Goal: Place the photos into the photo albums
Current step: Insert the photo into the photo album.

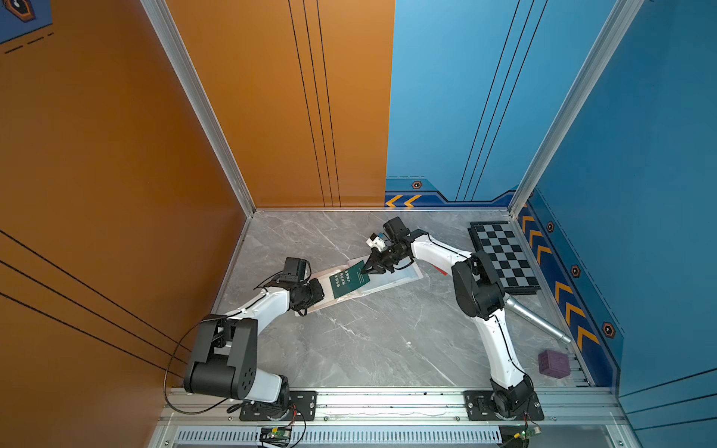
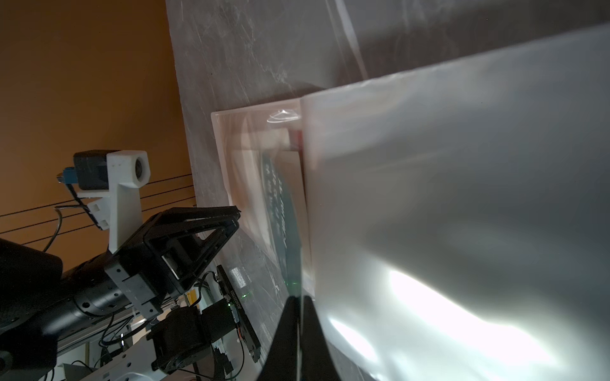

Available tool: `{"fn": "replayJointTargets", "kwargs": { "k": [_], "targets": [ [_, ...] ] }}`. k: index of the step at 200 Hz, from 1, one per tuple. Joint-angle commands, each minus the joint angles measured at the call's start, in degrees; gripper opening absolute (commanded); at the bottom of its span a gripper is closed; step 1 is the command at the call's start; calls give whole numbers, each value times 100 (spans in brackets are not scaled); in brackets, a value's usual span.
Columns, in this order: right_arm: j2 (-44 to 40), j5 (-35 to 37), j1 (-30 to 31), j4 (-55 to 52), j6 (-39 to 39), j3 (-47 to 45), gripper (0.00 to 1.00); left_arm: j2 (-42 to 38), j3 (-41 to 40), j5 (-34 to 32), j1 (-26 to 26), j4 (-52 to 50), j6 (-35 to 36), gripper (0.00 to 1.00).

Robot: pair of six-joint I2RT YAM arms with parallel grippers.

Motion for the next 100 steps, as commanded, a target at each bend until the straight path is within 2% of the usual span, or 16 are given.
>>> {"fn": "replayJointTargets", "kwargs": {
  "k": [1,55,100],
  "targets": [
    [86,181,78,-57,87,165,7,51,-14,117,-46,51,75,31],
    [103,600,158,-101,125,186,8,34,-45,117,-37,60,102,31],
    [331,589,412,-171,160,473,10,12,-49,153,-37,78,104,31]
  ]
}}
